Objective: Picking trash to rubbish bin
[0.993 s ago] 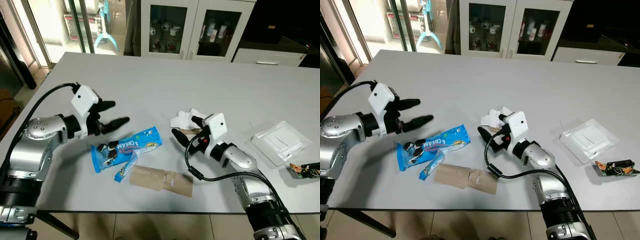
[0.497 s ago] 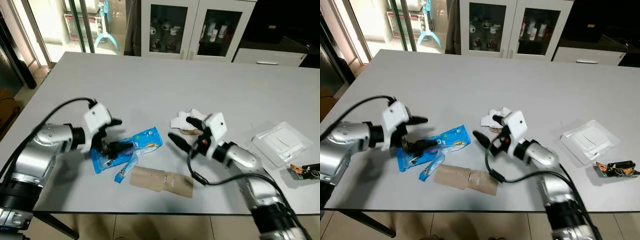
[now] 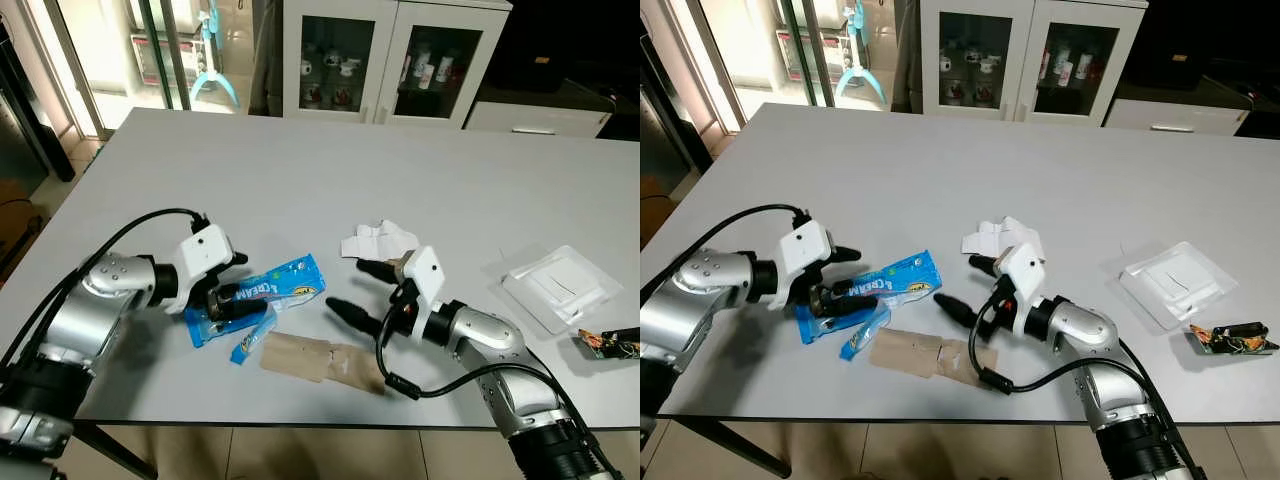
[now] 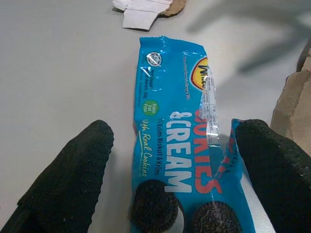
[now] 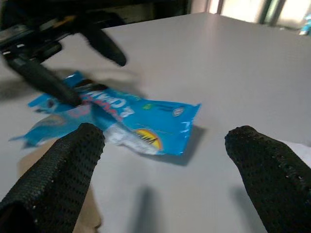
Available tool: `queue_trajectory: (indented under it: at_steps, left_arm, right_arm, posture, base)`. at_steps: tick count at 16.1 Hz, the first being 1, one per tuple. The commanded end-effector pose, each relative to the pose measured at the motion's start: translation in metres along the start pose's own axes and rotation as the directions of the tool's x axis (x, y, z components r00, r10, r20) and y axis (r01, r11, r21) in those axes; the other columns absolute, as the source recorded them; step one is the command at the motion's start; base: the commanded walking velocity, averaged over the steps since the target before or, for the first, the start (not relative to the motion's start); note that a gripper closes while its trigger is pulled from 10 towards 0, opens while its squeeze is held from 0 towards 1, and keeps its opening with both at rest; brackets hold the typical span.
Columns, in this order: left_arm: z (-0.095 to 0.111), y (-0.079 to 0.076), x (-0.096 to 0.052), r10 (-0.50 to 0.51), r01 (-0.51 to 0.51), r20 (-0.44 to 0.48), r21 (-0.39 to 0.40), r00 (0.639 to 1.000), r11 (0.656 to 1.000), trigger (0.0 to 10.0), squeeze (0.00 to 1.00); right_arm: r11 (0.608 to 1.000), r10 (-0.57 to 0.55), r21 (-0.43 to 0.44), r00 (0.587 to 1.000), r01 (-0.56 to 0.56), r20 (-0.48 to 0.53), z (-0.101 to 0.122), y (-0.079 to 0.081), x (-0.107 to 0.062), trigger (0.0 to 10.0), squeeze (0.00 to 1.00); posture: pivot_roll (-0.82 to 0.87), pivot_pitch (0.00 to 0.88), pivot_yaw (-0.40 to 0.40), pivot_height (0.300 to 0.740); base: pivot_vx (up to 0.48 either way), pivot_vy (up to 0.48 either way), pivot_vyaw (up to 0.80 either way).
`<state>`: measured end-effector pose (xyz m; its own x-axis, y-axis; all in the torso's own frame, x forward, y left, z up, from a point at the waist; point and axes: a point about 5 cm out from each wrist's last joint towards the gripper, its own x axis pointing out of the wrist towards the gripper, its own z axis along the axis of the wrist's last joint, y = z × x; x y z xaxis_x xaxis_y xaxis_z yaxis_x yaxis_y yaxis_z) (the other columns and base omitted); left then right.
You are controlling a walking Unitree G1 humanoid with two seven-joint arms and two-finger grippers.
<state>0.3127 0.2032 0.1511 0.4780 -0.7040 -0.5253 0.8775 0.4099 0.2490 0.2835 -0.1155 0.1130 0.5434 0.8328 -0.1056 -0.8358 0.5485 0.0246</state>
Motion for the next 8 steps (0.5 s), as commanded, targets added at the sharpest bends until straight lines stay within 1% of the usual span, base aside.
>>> queue_trajectory:
  at_steps: [1,2,4,5,6,8]
  left_arm:
    - [0.005,0.0017,0.0023,-0.012,0.012,0.0,0.026,1.0,1.0,10.0,1.0]
    - [0.0058,0.0026,0.002,-0.01,0.01,0.002,0.027,1.0,1.0,10.0,1.0]
    - [0.0075,0.0047,0.0031,0.006,-0.006,0.02,0.029,1.0,1.0,10.0,1.0]
    - [0.005,0.0061,0.0051,0.021,-0.022,0.014,0.036,1.0,0.999,10.0,1.0]
    - [0.0023,0.0064,0.0065,0.025,-0.025,0.01,0.035,1.0,0.999,10.0,0.0]
    - [0.0008,0.0071,0.0089,0.034,-0.035,0.023,0.02,0.999,0.999,10.0,0.0]
  right_arm:
    - [0.999,0.04,0.0,0.999,-0.04,-0.003,0.0023,0.0028,-0.0041,10.0,0.0]
    - [0.998,0.061,-0.001,0.998,-0.061,-0.01,0.0015,0.0051,-0.0053,10.0,0.0]
    - [0.998,0.069,0.002,0.998,-0.069,-0.009,0.0016,0.006,-0.0056,10.0,0.0]
    - [0.998,0.07,0.004,0.998,-0.07,-0.01,0.0012,0.0061,-0.0051,10.0,0.0]
    - [0.997,0.073,0.006,0.997,-0.073,-0.011,0.0011,0.0068,-0.0049,10.0,0.0]
    - [0.997,0.082,0.011,0.997,-0.082,-0.011,0.0012,0.0087,-0.0049,10.0,0.0]
  posture:
    - [-0.02,0.0,-0.051,0.74]
    - [-0.02,0.0,-0.051,0.74]
    - [-0.01,0.0,-0.052,0.74]
    - [-0.02,0.0,-0.051,0.74]
    - [-0.02,0.0,-0.053,0.74]
    - [-0.02,0.0,-0.052,0.74]
  base:
    - [0.0,0.0,0.0]
    - [0.0,0.0,0.0]
    - [0.0,0.0,0.0]
    - [0.0,0.0,0.0]
    - [0.0,0.0,0.0]
    - [0.0,0.0,0.0]
